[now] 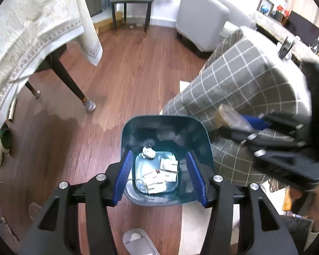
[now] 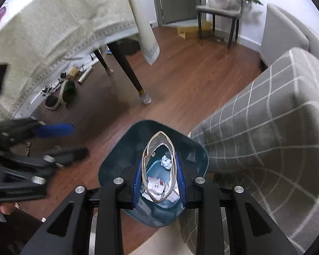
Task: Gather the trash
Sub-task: 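Carry the paper ring and white lid over the teal bin, then open the right gripper to drop the paper ring while the left drops the lid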
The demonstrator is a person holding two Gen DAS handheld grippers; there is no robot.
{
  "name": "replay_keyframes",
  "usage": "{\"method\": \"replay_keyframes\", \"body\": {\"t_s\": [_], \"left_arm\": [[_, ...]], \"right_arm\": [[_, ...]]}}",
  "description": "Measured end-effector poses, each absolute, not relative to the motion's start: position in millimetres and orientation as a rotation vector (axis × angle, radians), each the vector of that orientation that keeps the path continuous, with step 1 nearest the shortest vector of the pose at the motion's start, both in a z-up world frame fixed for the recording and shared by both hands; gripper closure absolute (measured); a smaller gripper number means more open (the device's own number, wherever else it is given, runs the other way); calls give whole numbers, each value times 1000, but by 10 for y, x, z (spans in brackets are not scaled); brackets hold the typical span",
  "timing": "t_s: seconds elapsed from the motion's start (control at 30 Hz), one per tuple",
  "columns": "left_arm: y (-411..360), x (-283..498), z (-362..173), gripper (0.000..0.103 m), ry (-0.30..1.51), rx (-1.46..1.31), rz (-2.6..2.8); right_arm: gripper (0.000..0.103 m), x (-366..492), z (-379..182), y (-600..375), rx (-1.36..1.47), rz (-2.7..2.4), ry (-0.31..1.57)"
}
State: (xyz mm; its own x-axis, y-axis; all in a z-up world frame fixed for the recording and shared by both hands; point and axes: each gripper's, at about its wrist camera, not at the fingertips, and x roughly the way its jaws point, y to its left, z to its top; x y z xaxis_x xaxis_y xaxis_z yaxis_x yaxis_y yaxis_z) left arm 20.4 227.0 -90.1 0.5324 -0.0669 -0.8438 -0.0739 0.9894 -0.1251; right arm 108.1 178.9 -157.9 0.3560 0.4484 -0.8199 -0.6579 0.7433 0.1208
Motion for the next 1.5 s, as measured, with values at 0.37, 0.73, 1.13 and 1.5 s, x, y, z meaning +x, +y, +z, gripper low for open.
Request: {"method": "replay_keyframes", "body": {"t_s": [0.37,0.73,1.13,1.5], "left_arm": [[2248,85,-427,58,832,-121,-16],[2124,-56,38,69,681,-118,-59],[1803,-109,322,69,579,-98,-74],[1614,65,420,69,564,-82,-49]], "right_arm": [[74,1073,-2088,2079,-307,719,1078],[73,1015,-2475,2168,-382,709,1153],[50,945,-2089,1955,-335,750,1084],[50,824,-1124,1572,-255,869,880]]}}
